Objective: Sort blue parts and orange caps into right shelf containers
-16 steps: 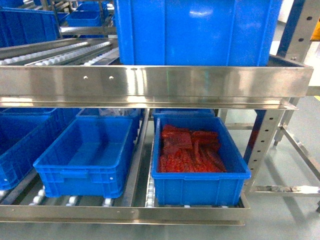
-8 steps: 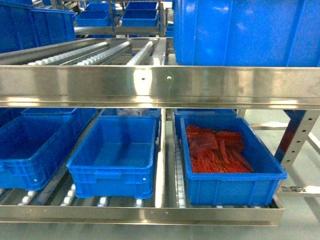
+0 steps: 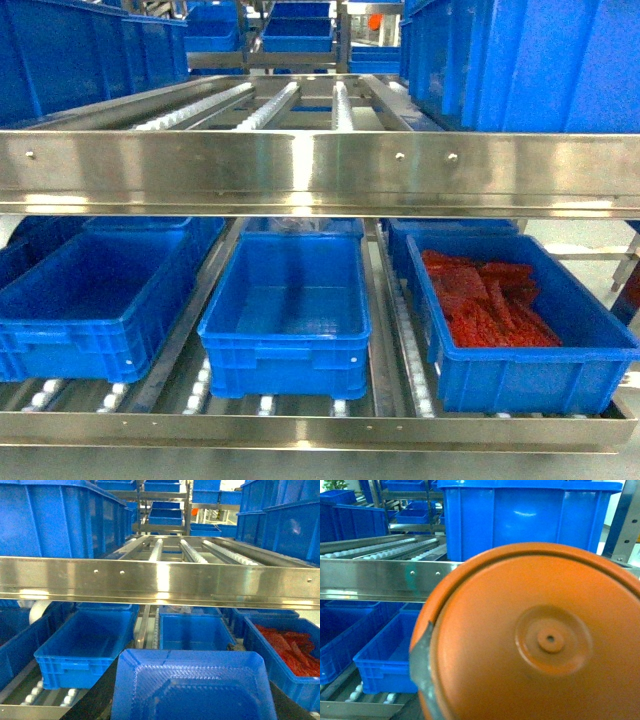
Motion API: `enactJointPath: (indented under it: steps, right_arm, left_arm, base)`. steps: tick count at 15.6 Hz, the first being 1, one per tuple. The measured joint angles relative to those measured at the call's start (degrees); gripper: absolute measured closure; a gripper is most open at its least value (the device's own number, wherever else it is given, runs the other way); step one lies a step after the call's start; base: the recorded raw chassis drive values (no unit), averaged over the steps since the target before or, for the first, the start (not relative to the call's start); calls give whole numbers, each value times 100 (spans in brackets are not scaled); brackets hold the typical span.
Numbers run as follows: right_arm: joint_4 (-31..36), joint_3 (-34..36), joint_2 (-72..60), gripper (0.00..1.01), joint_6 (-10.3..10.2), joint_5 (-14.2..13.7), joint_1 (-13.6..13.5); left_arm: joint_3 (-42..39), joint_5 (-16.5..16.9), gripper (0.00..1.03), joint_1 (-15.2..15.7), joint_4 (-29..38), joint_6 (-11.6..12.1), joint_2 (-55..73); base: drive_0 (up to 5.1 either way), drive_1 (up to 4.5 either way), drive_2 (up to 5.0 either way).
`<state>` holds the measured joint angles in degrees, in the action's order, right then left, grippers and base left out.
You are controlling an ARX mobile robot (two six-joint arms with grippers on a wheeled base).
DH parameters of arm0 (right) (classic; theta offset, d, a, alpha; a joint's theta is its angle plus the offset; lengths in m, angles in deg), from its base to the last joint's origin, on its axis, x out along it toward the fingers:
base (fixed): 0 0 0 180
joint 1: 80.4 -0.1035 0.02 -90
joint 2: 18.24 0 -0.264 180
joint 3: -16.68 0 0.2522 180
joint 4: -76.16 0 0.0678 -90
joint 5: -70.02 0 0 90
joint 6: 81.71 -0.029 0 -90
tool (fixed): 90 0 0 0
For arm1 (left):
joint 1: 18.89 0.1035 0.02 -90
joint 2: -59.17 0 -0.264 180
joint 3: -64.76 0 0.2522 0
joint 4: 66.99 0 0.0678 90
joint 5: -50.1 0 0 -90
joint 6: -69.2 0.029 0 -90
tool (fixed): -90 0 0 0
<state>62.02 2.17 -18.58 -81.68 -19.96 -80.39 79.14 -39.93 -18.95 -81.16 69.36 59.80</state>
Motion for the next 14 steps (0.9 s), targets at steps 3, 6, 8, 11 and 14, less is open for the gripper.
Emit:
enactJointPath:
  steps: [3, 6, 8, 11, 14]
  right_arm:
    - [9, 0, 2, 56, 0, 0, 0]
    - [17, 0, 0, 56, 0, 0, 0]
    - [7, 0, 0, 56, 0, 0, 0]
    - [26, 0, 0, 56, 0, 0, 0]
    - [13, 0, 0, 56, 0, 0, 0]
  left_arm:
    - [0, 0, 61, 0, 9, 2, 0]
    - [0, 0, 61, 0, 0, 0, 0]
    - [0, 0, 61, 0, 0, 2, 0]
    - [0, -2, 61, 0, 9, 0, 0]
    - [0, 0, 61, 0, 2, 2, 0]
  base:
    - [-484, 257, 257]
    - [-488, 253, 253]
    - [-482, 259, 259]
    - [-486, 255, 255]
    - [-487, 254, 254]
